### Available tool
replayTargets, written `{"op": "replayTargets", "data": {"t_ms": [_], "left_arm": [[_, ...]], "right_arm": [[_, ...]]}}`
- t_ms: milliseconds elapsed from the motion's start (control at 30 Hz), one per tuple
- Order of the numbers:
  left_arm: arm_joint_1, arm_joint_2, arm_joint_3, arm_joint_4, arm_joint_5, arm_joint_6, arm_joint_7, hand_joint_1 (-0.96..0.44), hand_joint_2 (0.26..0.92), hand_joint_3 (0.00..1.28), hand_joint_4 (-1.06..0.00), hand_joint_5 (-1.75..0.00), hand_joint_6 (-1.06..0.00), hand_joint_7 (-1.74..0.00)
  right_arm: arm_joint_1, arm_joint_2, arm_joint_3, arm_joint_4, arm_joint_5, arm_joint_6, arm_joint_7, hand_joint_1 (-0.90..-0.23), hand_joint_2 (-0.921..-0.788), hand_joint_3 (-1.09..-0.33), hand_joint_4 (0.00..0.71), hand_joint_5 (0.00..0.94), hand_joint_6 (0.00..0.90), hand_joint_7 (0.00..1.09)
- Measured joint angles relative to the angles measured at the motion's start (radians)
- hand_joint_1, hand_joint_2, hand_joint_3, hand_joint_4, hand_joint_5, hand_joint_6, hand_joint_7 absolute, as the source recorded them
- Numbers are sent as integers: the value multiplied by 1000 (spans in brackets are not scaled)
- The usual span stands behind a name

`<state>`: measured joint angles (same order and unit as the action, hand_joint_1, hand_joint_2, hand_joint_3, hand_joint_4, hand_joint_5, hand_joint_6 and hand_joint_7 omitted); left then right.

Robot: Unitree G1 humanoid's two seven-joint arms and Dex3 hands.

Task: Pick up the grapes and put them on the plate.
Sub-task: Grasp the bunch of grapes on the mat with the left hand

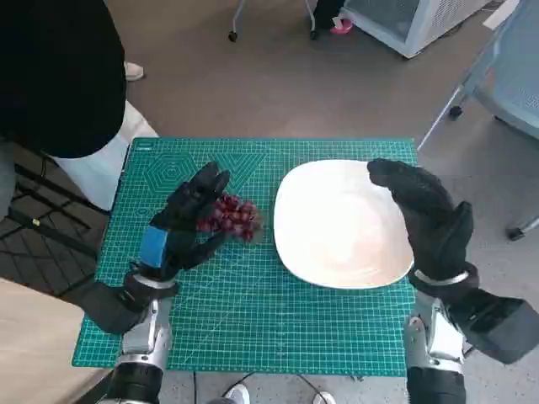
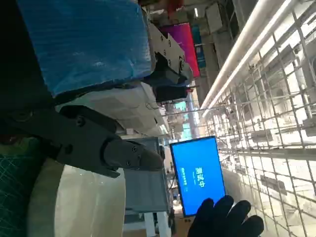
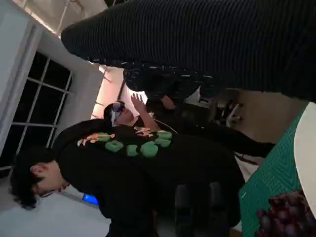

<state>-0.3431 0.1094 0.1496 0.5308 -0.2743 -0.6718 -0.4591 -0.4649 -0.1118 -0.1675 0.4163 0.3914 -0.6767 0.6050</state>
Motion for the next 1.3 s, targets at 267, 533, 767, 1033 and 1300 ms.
{"op": "replayTargets", "data": {"t_ms": [267, 533, 767, 1033, 1300], "left_arm": [[0, 0, 0, 1, -1, 0, -2, -364, 921, 115, -393, 0, -462, -1], [0, 0, 0, 1, -4, 2, -8, -365, 921, 114, -393, 0, -462, -1], [0, 0, 0, 1, -8, 10, -18, -369, 921, 112, -394, 0, -463, -1], [1, -1, 1, 1, -13, 19, -23, -370, 921, 111, -394, 0, -463, -1], [1, -1, 2, 0, -13, 22, -25, -370, 921, 110, -395, -1, -464, -1]], "right_arm": [[0, 0, -1, 5, 0, -4, 0, -502, -921, -620, 216, 3, -1, 452], [0, 0, 0, 4, -1, -2, -2, -496, -921, -625, 216, 3, -1, 451], [0, 1, 3, -6, 0, 10, -4, -495, -921, -629, 212, 1, -1, 450], [0, 1, 5, -11, 1, 17, -4, -493, -921, -632, 208, 0, -1, 447], [0, 1, 4, -9, 4, 18, -4, -498, -921, -631, 207, 0, -1, 446]]}}
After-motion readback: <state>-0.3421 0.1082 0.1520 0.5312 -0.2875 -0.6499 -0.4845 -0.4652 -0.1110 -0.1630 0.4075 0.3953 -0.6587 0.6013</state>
